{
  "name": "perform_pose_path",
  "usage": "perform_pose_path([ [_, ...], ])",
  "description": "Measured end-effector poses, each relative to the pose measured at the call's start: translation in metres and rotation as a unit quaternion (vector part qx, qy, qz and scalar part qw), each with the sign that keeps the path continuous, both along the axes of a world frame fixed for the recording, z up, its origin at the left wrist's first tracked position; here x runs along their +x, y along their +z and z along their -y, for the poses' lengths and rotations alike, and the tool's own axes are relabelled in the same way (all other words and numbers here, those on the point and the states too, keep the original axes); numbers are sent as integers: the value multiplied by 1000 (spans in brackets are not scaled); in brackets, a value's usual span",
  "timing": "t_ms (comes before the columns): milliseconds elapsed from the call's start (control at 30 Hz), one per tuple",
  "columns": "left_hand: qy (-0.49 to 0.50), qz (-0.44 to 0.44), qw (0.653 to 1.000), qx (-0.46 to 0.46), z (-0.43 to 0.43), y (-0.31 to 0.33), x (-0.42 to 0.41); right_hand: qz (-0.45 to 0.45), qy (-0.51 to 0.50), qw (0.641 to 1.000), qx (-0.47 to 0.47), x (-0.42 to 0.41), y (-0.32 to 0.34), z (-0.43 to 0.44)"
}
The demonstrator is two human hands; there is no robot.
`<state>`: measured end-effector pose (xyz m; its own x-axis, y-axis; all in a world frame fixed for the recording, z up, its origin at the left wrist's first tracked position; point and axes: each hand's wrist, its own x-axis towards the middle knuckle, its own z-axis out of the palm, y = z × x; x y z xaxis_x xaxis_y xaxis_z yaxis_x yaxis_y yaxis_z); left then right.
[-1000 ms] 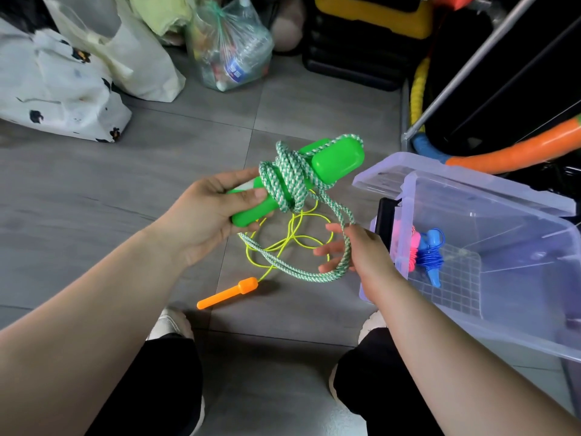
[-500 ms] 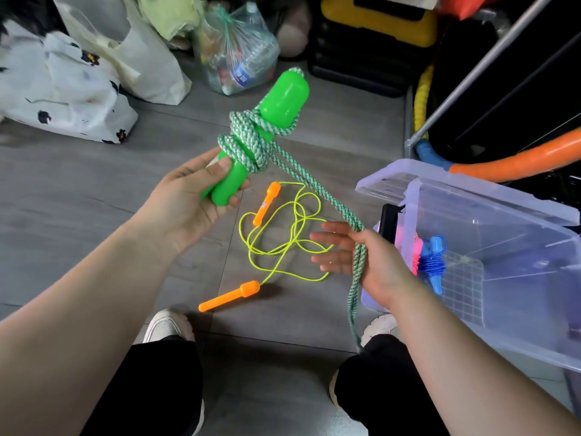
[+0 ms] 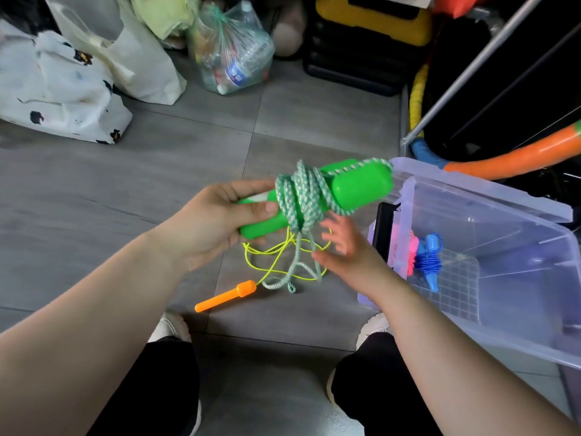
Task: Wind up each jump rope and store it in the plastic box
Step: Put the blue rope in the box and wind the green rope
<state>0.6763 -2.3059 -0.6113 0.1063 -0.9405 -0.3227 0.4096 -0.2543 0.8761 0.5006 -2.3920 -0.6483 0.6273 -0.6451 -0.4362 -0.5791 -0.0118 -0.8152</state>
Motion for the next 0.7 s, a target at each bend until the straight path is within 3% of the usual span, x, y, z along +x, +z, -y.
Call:
perform_pose_path([
  [67,-51,-3,999,4,-1,1,-6,118,-43,992,-35,10,16,-5],
  [133,-87,-10,996,11,-2,4,-10,148,-46,985,-73,14,24,-10],
  [200,-95,-51,994,15,-3,5,-12,8,-16,999,-32,15,27,-14],
  [267,-105,-75,992,17,-3,1,-10,-189,29,981,39,4,12,-9],
  [333,-118,-60,991,13,-4,-4,-9,-231,11,973,8,6,12,-8],
  [367,-111,-55,992,8,-4,-5,-9,-153,-11,988,-29,12,13,-9],
  [433,-62,-53,997,14,-1,-4,-8,5,-29,995,-91,20,12,-13],
  [467,-24,-53,998,22,1,-3,-8,29,-20,995,-93,24,11,-16],
  [633,157,2,985,65,7,0,-7,-65,73,988,-120,25,3,-20],
  [700,245,86,960,102,10,-5,-2,-89,121,976,-158,26,7,-24],
])
